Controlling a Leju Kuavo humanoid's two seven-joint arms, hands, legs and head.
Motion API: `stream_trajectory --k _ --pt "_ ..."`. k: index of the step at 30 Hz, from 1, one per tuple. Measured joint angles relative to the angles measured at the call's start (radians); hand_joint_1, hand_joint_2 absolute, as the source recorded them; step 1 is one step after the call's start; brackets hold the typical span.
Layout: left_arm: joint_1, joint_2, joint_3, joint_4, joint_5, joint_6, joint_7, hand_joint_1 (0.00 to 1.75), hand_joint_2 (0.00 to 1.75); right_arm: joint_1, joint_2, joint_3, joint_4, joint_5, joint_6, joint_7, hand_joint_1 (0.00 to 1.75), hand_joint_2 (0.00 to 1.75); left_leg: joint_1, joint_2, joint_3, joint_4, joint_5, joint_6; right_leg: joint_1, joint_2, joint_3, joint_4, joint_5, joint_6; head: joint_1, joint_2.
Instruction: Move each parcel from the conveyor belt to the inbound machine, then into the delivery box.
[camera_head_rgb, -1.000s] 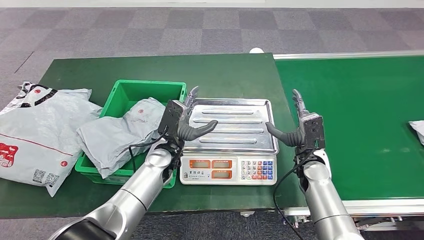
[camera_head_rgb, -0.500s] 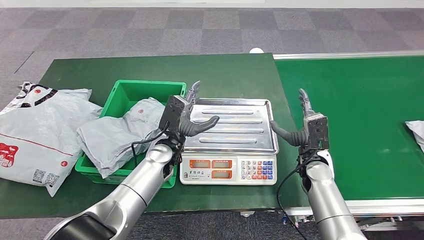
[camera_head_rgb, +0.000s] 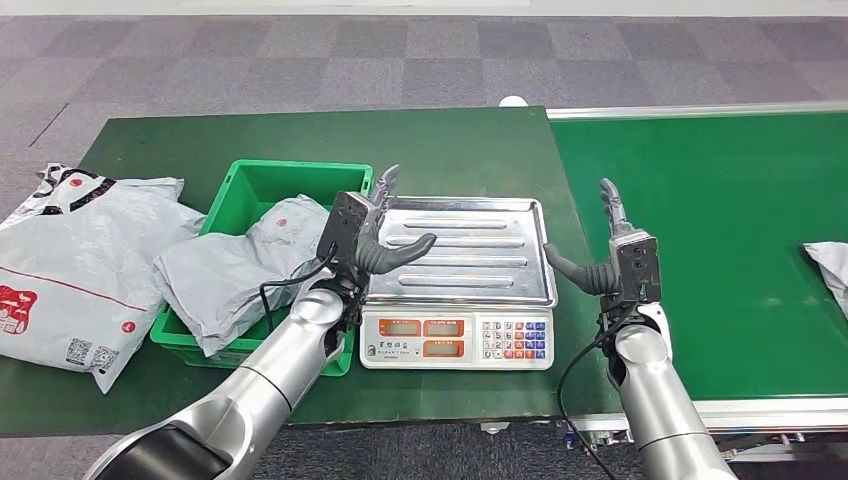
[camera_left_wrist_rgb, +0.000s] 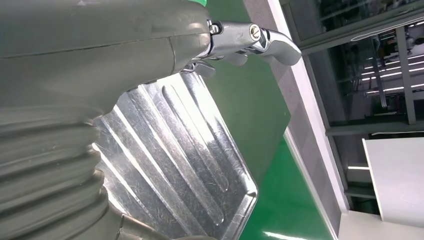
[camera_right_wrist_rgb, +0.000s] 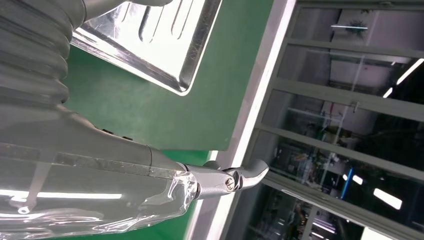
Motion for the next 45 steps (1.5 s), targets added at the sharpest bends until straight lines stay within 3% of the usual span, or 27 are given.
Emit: stream_trajectory --k 24,31,45 --pt "-0.002 -0.011 -0.03 0.017 0.011 -0.01 0.014 0.0 1.75 0.07 -0.014 0.004 -0.057 0.027 -0.02 0.025 0.0 1.75 0.0 0.0 0.0 0.0 0.0 0.0 0.0 0.0 0.0 0.0 0.0 0.0 0.0 0.0" --pt "0.0 -0.008 -0.031 0.004 0.023 0.011 -0.016 0.0 1.75 0.063 -0.019 0.006 -0.056 0.034 0.027 0.0 0.0 1.75 0.0 0.0 0.0 0.0 0.0 0.0 0.0 0.0 0.0 0.0 0.0 0.0 0.0 0.0" --pt "0.002 -0.004 -0.031 -0.025 0.078 0.001 0.004 0.0 1.75 0.024 -0.023 0.033 -0.041 0.091 -0.06 -0.034 0.0 1.75 0.0 0.0 0.0 0.0 0.0 0.0 0.0 0.0 0.0 0.0 0.0 0.0 0.0 0.0"
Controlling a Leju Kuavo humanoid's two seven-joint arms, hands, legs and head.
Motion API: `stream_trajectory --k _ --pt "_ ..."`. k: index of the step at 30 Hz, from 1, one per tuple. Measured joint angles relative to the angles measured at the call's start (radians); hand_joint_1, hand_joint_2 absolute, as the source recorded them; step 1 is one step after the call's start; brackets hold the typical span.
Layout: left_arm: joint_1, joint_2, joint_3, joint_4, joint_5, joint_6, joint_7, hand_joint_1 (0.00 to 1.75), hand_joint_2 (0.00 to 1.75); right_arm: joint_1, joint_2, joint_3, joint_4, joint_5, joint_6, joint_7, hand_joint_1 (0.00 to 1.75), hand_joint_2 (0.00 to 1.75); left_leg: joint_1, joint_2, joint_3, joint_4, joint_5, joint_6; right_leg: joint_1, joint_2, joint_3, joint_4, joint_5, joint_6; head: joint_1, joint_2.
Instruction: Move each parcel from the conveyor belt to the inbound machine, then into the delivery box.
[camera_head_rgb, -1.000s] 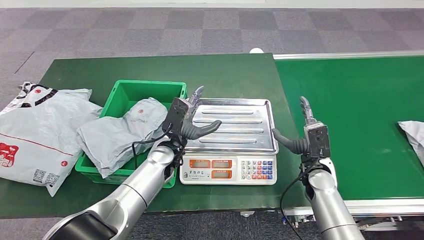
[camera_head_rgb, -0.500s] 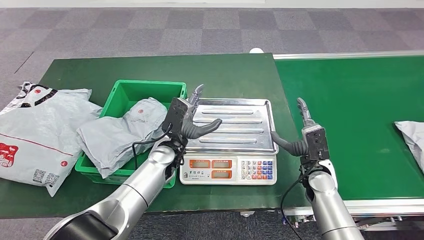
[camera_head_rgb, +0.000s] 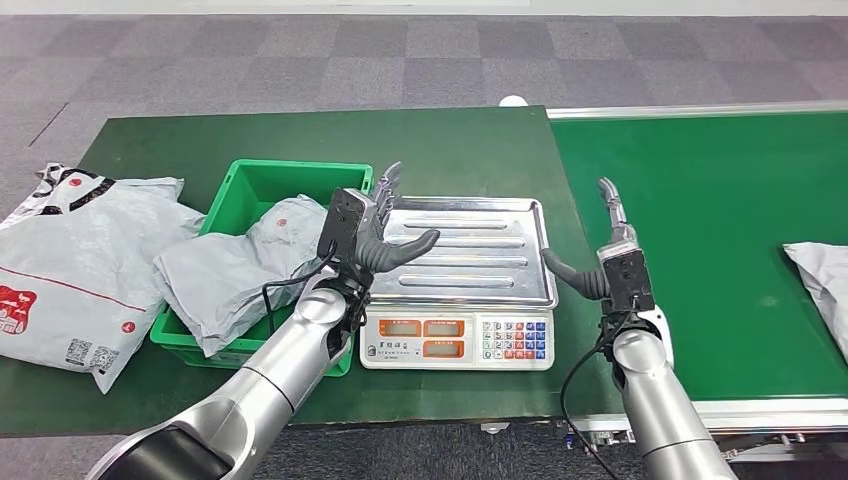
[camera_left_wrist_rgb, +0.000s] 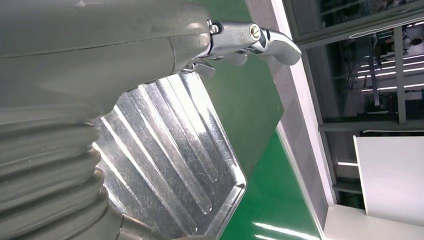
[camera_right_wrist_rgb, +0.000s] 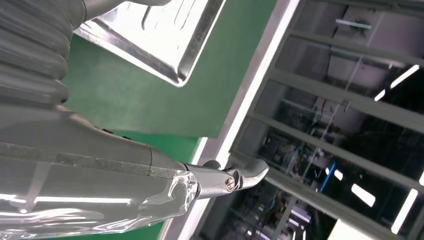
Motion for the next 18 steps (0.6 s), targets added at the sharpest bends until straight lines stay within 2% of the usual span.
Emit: stream_trajectory --k 12,18 --pt "-0.001 -0.005 -0.015 -0.001 -0.016 0.009 0.01 0.0 1.75 0.025 -0.011 0.0 -0.011 -0.037 0.01 0.005 0.0 1.75 0.0 0.0 0.0 0.0 0.0 0.0 0.0 0.0 0.0 0.0 0.0 0.0 0.0 0.0" --pt "-0.003 -0.019 -0.018 0.0 -0.016 0.011 0.013 0.0 1.75 0.048 -0.002 -0.003 -0.048 -0.135 0.047 -0.008 0.0 1.75 0.0 0.0 0.0 0.0 0.0 0.0 0.0 0.0 0.0 0.0 0.0 0.0 0.0 0.0"
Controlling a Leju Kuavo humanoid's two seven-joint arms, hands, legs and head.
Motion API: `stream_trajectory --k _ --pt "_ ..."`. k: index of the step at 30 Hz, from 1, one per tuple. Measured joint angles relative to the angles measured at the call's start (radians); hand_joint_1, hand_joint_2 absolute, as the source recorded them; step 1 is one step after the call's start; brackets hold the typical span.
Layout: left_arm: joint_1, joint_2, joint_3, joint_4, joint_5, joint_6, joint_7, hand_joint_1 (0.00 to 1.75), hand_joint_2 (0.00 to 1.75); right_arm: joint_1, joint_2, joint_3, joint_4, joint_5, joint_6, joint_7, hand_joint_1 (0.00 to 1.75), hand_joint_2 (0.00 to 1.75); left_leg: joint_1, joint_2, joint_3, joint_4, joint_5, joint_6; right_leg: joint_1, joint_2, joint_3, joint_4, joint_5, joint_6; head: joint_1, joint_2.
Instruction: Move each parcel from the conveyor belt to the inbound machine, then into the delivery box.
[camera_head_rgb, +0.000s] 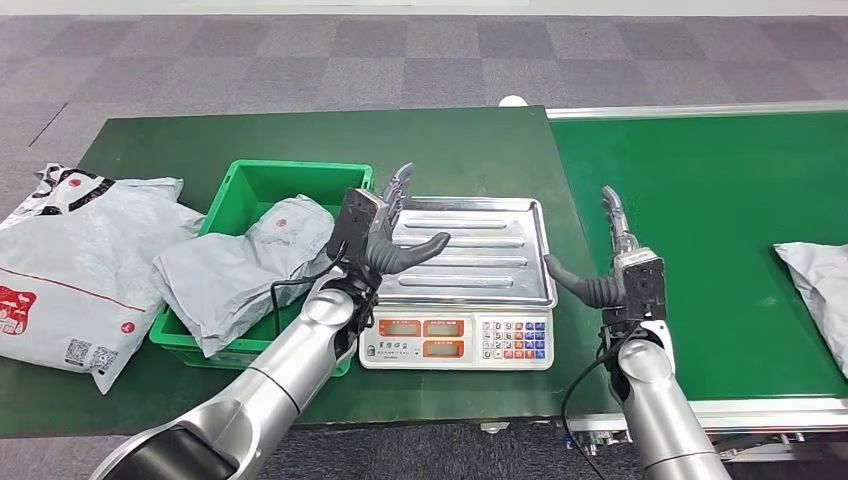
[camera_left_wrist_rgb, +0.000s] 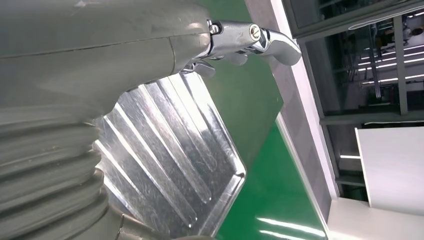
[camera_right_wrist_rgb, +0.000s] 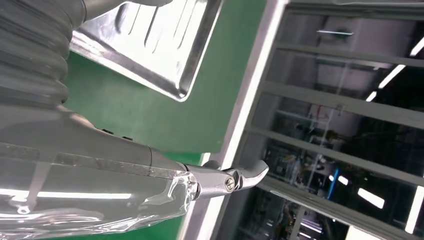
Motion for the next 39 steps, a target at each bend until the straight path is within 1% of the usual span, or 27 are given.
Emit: stream_trajectory --k 9,18,23,25,39 --pt "-0.001 -0.009 -0.009 0.0 -0.002 0.008 -0.006 0.0 1.75 0.035 0.006 -0.003 -0.055 -0.007 -0.015 -0.004 0.0 1.75 0.0 0.0 0.0 0.0 0.0 0.0 0.0 0.0 0.0 0.0 0.0 0.0 0.0 0.0" --pt "-0.001 -0.01 -0.013 0.0 -0.003 0.009 -0.007 0.0 1.75 0.046 0.006 -0.003 -0.07 -0.004 -0.017 -0.004 0.0 1.75 0.0 0.0 0.0 0.0 0.0 0.0 0.0 0.0 0.0 0.0 0.0 0.0 0.0 0.0" --pt "-0.001 -0.009 -0.013 0.0 -0.004 0.021 -0.013 0.0 1.75 0.045 0.005 -0.003 -0.071 0.037 -0.061 -0.014 0.0 1.75 0.0 0.0 0.0 0.0 0.0 0.0 0.0 0.0 0.0 0.0 0.0 0.0 0.0 0.0" --pt "-0.001 -0.009 -0.013 0.0 -0.005 0.025 -0.017 0.0 1.75 0.044 0.003 -0.003 -0.069 0.053 -0.064 -0.006 0.0 1.75 0.0 0.0 0.0 0.0 0.0 0.0 0.0 0.0 0.0 0.0 0.0 0.0 0.0 0.0" --pt "-0.017 -0.009 -0.027 0.021 -0.009 -0.004 -0.038 0.0 1.75 0.029 -0.006 -0.005 -0.034 0.035 0.04 0.003 0.0 1.75 0.0 0.0 0.0 0.0 0.0 0.0 0.0 0.0 0.0 0.0 0.0 0.0 0.0 0.0"
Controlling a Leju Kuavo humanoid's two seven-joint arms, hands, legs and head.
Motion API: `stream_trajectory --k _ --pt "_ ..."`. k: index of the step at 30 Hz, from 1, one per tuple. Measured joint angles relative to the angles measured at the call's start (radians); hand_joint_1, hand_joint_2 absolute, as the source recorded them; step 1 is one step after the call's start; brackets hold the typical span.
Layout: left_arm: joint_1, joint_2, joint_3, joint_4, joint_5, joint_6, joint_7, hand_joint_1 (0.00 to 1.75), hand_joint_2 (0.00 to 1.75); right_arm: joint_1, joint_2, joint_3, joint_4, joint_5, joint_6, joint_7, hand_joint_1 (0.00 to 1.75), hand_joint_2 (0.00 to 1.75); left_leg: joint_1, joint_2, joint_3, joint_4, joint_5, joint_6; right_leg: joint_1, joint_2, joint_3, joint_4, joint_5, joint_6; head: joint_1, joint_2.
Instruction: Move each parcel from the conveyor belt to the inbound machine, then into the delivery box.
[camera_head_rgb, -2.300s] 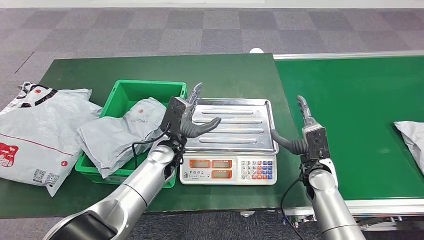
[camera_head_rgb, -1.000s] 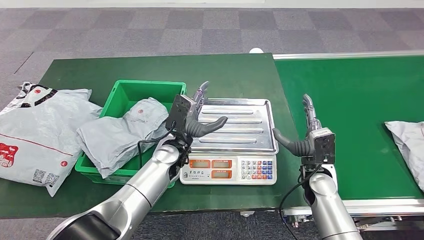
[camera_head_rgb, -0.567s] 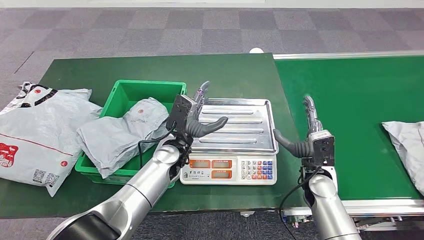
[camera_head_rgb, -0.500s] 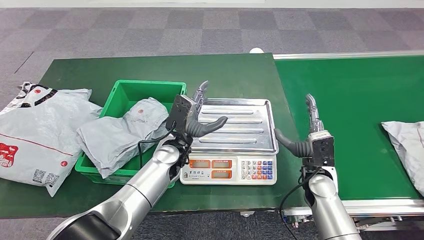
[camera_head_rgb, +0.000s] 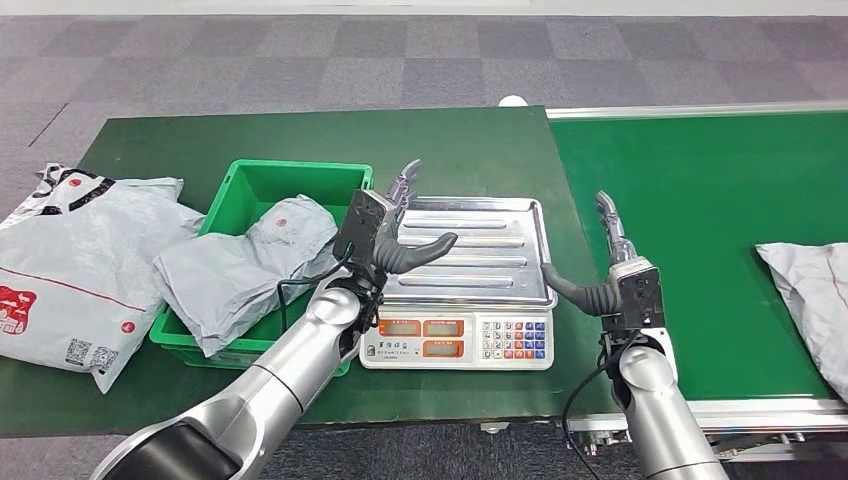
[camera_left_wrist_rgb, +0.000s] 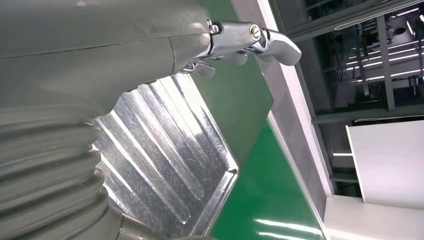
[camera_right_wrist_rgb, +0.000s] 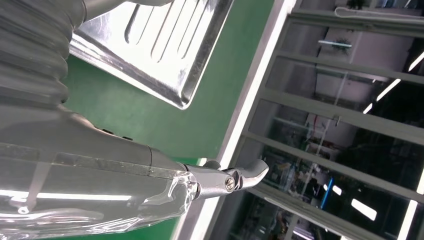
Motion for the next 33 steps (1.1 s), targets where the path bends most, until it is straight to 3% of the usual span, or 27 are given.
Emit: stream_trajectory --k 5,10,16,29,33 --pt "0.001 0.0 0.0 0.0 0.003 -0.015 -0.001 0.0 1.75 0.0 0.001 -0.015 0.002 -0.051 0.03 0.014 0.0 1.75 0.0 0.0 0.0 0.0 0.0 0.0 0.0 0.0 0.0 0.0 0.0 0.0 0.0 0.0" --pt "0.002 -0.004 -0.002 0.001 0.003 -0.016 0.002 0.0 1.75 0.008 0.001 -0.023 0.002 0.001 -0.031 0.029 0.0 1.75 0.0 0.0 0.0 0.0 0.0 0.0 0.0 0.0 0.0 0.0 0.0 0.0 0.0 0.0" --pt "0.004 -0.005 -0.004 0.004 0.006 -0.01 0.0 0.0 1.75 0.015 0.0 -0.023 0.002 0.017 -0.036 0.033 0.0 1.75 0.0 0.0 0.0 0.0 0.0 0.0 0.0 0.0 0.0 0.0 0.0 0.0 0.0 0.0" --pt "0.006 -0.004 -0.004 0.004 -0.003 0.008 -0.008 0.0 1.75 0.012 0.001 -0.024 0.002 0.004 -0.013 0.025 0.0 1.75 0.0 0.0 0.0 0.0 0.0 0.0 0.0 0.0 0.0 0.0 0.0 0.0 0.0 0.0" --pt "0.006 -0.003 -0.004 0.004 -0.004 0.014 -0.009 0.0 1.75 0.012 0.001 -0.024 0.002 -0.056 0.049 0.029 0.0 1.75 0.0 0.0 0.0 0.0 0.0 0.0 0.0 0.0 0.0 0.0 0.0 0.0 0.0 0.0"
